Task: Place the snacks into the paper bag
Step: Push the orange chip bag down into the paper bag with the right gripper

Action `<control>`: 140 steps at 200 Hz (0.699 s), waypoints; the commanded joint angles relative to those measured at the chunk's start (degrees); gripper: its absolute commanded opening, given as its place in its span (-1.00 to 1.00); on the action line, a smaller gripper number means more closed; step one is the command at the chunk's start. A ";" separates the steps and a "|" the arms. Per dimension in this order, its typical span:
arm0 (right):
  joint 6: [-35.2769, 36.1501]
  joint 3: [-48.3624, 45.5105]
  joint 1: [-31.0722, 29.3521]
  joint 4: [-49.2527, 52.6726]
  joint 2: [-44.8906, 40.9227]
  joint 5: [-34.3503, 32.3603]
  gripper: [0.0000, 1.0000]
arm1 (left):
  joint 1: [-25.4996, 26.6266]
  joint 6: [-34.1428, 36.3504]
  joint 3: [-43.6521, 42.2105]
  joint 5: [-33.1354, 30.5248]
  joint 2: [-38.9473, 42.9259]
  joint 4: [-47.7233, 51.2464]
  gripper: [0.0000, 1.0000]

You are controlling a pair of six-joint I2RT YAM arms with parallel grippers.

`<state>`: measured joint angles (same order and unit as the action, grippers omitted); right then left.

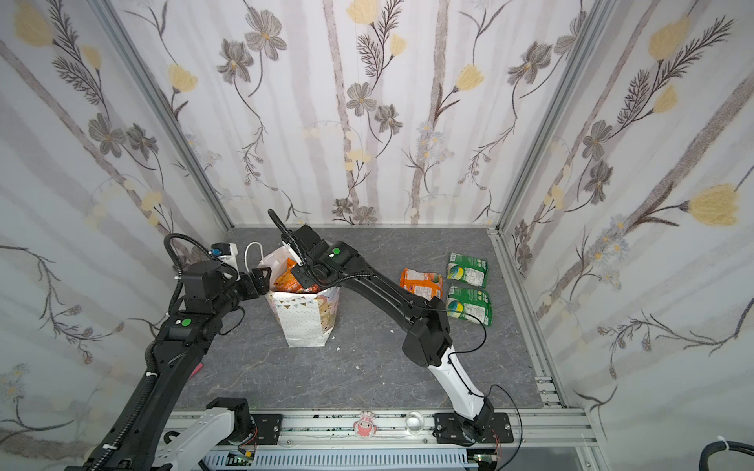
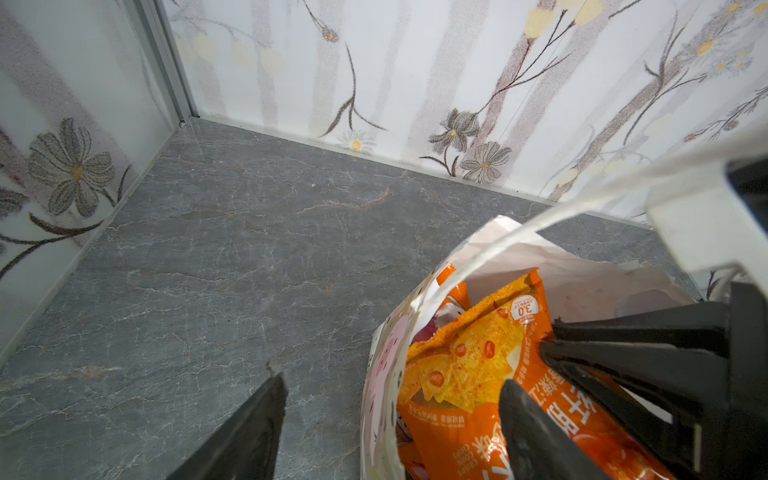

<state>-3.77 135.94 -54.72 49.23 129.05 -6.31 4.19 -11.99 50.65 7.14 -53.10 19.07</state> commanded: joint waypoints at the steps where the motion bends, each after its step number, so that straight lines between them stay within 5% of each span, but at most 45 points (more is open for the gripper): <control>1: 1.06 4.18 -0.04 4.38 1.54 0.47 -0.64 | -0.06 0.30 0.19 -0.41 -0.07 -0.71 0.60; 53: -0.44 7.23 -1.11 -3.37 -5.44 5.25 -0.63 | -0.03 0.12 0.11 -0.90 -0.20 -0.88 0.59; 71: -0.71 7.26 -1.66 -5.66 -8.48 3.14 -0.43 | -0.05 0.03 0.22 -0.81 -0.50 -0.78 0.60; 107: -0.71 7.05 -3.04 -4.94 -9.33 -8.49 -0.42 | -0.03 0.04 0.19 -0.72 -0.34 -0.88 0.60; 140: -0.99 7.06 -4.23 -5.20 -6.50 -7.37 -0.42 | 0.00 -0.02 0.15 -0.61 -0.26 -0.80 0.60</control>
<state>-4.47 143.02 -58.13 44.69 120.97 -11.53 4.19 -11.99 50.65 6.68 -53.54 19.09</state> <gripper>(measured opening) 0.295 0.798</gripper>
